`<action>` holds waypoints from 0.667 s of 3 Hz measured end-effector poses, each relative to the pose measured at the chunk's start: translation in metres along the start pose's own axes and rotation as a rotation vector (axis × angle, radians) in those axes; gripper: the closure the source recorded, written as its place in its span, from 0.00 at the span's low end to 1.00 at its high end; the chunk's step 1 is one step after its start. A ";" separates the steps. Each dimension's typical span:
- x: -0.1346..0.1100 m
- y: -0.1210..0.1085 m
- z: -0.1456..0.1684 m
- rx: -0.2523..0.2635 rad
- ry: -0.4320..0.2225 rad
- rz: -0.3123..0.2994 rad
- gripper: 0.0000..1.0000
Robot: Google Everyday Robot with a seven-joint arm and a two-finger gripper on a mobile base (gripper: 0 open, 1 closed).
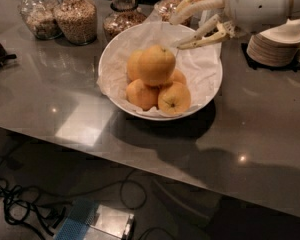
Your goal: Pick orange from white bowl
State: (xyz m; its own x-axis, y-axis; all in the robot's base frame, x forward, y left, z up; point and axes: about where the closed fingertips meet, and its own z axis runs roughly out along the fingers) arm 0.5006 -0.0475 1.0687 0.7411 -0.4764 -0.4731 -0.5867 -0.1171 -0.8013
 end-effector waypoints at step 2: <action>-0.090 0.010 -0.015 0.075 -0.059 -0.076 0.81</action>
Offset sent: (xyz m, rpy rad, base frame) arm -0.1107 0.0378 0.0468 0.0874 -0.1098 0.0432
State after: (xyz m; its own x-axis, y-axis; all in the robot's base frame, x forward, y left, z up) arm 0.4234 -0.0190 1.1084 0.8019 -0.4165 -0.4284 -0.5032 -0.0843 -0.8600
